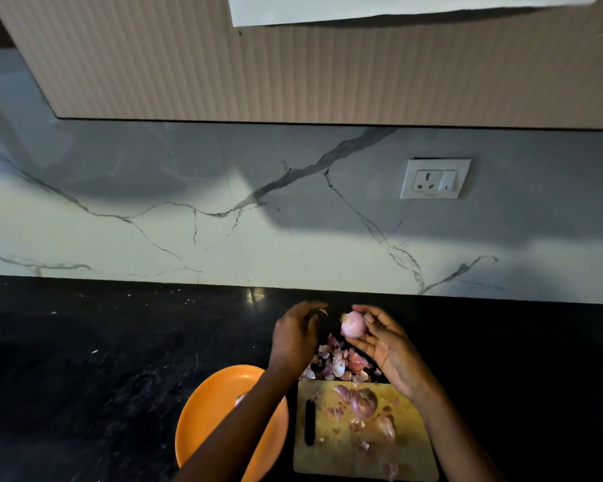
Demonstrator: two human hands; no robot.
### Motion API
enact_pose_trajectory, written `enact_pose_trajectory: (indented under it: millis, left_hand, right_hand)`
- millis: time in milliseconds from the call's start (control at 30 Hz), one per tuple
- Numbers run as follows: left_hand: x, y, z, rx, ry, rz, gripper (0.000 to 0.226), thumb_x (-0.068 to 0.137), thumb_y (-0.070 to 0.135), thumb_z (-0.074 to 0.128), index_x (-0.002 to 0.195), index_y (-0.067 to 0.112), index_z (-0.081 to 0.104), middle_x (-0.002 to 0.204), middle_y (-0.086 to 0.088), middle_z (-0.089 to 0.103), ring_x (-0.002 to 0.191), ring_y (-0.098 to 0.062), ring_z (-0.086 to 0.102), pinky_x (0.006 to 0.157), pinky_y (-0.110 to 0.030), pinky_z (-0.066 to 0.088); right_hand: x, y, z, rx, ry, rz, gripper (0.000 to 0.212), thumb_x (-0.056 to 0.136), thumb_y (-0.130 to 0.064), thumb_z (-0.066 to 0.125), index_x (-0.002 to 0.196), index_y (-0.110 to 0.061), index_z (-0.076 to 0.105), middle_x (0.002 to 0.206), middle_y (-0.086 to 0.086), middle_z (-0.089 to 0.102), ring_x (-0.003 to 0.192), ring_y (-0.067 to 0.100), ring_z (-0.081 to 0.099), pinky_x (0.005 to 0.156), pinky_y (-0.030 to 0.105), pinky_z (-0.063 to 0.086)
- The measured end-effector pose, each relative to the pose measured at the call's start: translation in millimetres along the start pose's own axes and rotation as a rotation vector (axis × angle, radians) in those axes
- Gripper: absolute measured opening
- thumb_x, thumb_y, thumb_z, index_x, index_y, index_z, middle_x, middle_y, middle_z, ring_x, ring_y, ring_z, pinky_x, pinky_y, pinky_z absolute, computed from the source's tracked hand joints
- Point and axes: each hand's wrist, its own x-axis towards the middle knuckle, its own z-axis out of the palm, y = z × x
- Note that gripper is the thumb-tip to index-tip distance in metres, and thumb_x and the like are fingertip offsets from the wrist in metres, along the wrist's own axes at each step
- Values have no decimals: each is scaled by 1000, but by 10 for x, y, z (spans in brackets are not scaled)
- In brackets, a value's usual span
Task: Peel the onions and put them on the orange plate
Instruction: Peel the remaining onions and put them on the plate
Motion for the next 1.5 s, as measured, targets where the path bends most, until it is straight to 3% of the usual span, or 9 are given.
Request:
enact_pose_trajectory:
  millis: [100,233,400,533,667,967,1133,1267,1500]
  left_hand:
    - [-6,64,-11,-67,-60,5,29,97,13,62,112,38,67,115,6,65,103,-4,65,88,-23,55]
    - [-77,270,-29,-211,-140,47,22,91,28,72,109,39,68,102,14,68,92,-1,68,78,-16,54]
    - [-94,318,-14,-315,-128,9,27,85,19,79,106,32,70,95,23,73,88,-1,70,77,-16,54]
    - [-78,310,-29,-416,-146,-57,24,81,15,83,103,20,74,95,9,77,90,-9,74,80,-22,57]
    - [-79,316,-45,-416,-200,-91,29,79,19,84,103,15,68,93,9,75,86,-7,71,76,-20,55]
    - [-97,190,-35,-324,-176,-60,15,88,7,74,97,19,69,92,-2,74,85,-13,71,76,-27,57]
    - [-114,209,-42,-364,-209,-83,13,90,11,72,101,18,69,94,1,74,88,-11,71,77,-21,55]
    - [-121,269,-19,-400,-213,-121,22,83,24,81,98,19,66,89,4,72,85,-7,69,77,-22,55]
    - [-111,163,-55,-469,-222,-151,13,88,6,75,91,17,68,82,-9,73,78,-16,68,75,-31,56]
  right_hand:
    - [21,12,-17,27,-4,-10,63,62,-44,93,115,-19,71,128,18,66,118,30,65,93,35,57]
    - [26,0,-6,75,-13,-15,69,60,-36,96,117,-12,68,126,19,66,115,27,66,91,32,57]
    - [5,-41,6,72,-17,-32,72,59,-34,96,120,-9,68,126,17,67,113,23,68,88,27,56]
    - [-8,-52,1,46,-31,-31,70,60,-35,96,120,-10,69,126,16,68,115,24,67,90,27,56]
    - [-4,-32,4,9,-39,-21,71,61,-36,95,122,-11,69,130,17,66,121,26,64,92,28,55]
    - [-12,-12,10,-15,-21,-6,70,63,-39,94,123,-12,68,128,15,67,121,25,64,91,29,55]
    - [-21,6,-4,-24,4,1,41,86,-13,68,126,-9,64,127,14,68,121,27,63,95,31,56]
    - [-16,5,12,-29,-1,1,39,89,-7,61,128,-6,62,125,15,69,118,26,66,93,30,56]
    - [-31,5,12,-42,-2,11,39,88,-8,62,128,-7,63,125,14,69,117,24,66,89,28,56]
